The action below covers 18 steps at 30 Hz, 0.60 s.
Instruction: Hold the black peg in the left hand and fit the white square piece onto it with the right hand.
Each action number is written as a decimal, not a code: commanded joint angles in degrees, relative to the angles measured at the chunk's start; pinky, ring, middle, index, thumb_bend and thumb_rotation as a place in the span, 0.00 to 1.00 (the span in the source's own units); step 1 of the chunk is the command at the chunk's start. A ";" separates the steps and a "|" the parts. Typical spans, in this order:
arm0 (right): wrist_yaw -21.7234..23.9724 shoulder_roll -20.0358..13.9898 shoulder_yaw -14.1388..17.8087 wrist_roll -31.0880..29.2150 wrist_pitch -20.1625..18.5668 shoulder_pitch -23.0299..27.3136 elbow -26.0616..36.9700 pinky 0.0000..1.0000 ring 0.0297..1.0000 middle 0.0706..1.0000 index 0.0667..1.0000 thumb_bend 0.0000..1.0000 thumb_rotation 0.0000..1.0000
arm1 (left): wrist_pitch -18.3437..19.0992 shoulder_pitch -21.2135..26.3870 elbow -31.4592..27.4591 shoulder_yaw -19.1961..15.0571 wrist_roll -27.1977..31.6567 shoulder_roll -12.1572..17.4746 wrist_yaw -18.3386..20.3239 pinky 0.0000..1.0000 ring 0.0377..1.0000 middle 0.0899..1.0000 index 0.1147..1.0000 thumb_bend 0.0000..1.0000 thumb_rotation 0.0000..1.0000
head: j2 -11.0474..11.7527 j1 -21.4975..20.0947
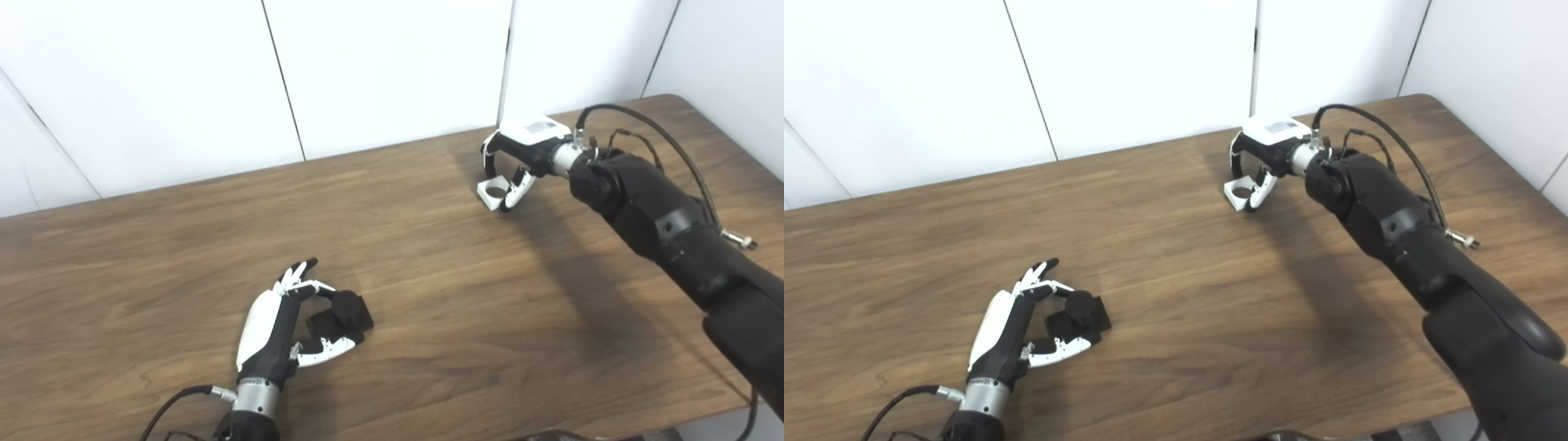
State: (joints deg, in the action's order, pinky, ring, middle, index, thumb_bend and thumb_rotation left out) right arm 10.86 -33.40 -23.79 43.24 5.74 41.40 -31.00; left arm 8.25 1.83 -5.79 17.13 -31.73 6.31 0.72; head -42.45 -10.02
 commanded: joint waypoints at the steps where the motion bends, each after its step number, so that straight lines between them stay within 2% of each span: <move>1: -1.36 -1.19 1.38 -0.50 1.87 2.18 3.71 0.94 0.89 0.80 0.45 0.52 0.14 | 1.73 -0.28 1.27 -0.31 -0.47 1.01 1.30 1.00 1.00 0.96 0.42 0.52 0.08 | -0.08 -0.03; 9: -2.07 -1.84 5.40 -1.46 1.83 1.97 10.49 0.96 0.88 0.78 0.44 0.52 0.14 | 0.78 0.29 2.48 -0.86 0.00 1.17 0.67 1.00 1.00 0.95 0.42 0.52 0.08 | -0.04 -0.09; 18: 0.75 -3.43 8.84 -3.80 1.60 1.48 16.16 0.93 0.88 0.79 0.44 0.52 0.14 | 0.44 0.63 3.28 -0.86 -0.45 0.84 0.44 1.00 1.00 0.95 0.42 0.52 0.08 | -0.47 1.02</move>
State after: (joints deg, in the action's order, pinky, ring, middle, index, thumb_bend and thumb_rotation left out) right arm 11.71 -35.40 -16.66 40.70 6.75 40.24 -17.27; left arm 7.07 2.29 -4.69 16.75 -31.53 6.33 0.70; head -42.89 -8.97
